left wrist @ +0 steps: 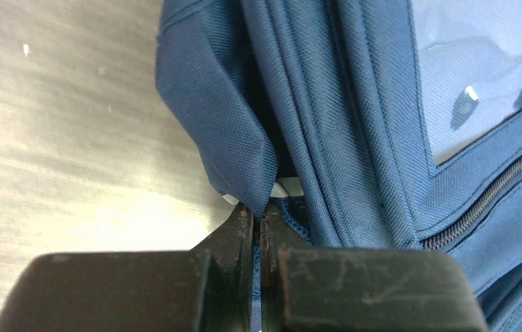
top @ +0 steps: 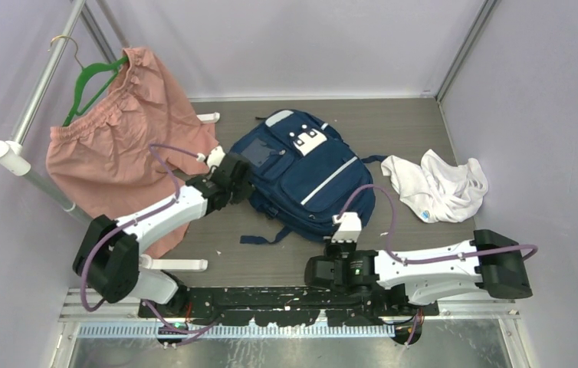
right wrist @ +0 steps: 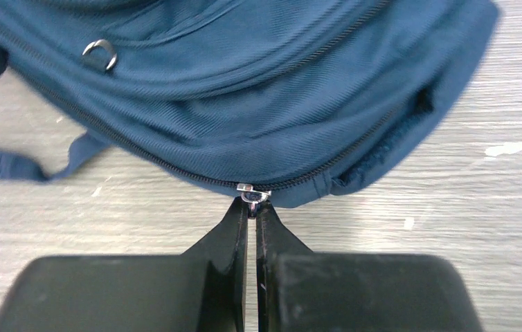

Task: Pack the student bag
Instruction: Zip the student bag at the center of the board.

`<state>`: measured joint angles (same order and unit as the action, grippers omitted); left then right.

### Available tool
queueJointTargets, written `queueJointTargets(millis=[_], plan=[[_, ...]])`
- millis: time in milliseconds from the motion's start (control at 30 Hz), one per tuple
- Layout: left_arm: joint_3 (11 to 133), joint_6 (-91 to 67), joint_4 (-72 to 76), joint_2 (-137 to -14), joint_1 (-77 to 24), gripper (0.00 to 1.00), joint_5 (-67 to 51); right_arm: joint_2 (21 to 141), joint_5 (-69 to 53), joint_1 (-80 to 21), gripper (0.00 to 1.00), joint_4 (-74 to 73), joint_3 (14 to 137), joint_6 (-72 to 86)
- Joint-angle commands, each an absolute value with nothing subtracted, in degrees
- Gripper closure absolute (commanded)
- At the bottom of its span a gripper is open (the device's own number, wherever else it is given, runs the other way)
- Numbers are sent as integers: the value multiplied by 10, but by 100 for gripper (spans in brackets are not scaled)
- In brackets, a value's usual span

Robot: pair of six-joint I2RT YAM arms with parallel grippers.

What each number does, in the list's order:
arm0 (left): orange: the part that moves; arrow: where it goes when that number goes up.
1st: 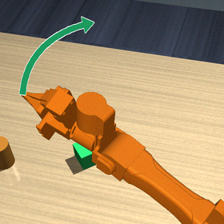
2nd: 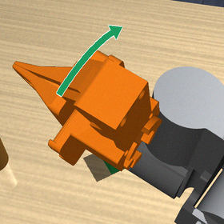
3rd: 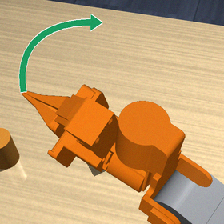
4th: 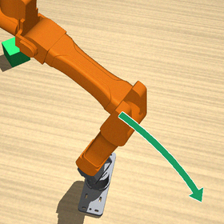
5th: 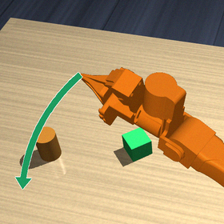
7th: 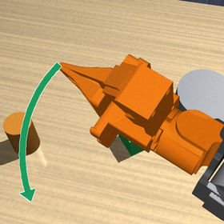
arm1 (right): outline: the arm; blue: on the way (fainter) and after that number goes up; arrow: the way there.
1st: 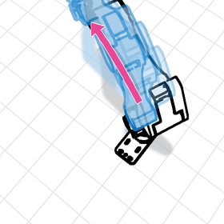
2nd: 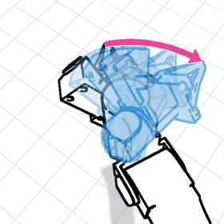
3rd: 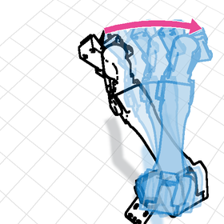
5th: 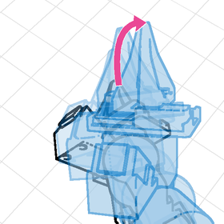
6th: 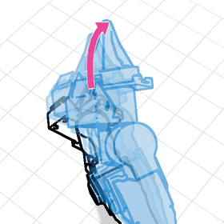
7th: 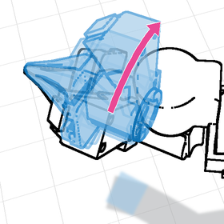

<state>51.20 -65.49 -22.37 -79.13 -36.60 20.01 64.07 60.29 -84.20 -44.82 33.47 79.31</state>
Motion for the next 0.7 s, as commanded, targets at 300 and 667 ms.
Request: queueJointTargets(millis=[300, 667], plan=[[631, -489, -288, -727, -293, 31, 112, 807, 372, -779, 99, -24, 437, 455], [437, -657, -285, -494, -327, 40, 48, 856, 295, -733, 99, 41, 474, 448]])
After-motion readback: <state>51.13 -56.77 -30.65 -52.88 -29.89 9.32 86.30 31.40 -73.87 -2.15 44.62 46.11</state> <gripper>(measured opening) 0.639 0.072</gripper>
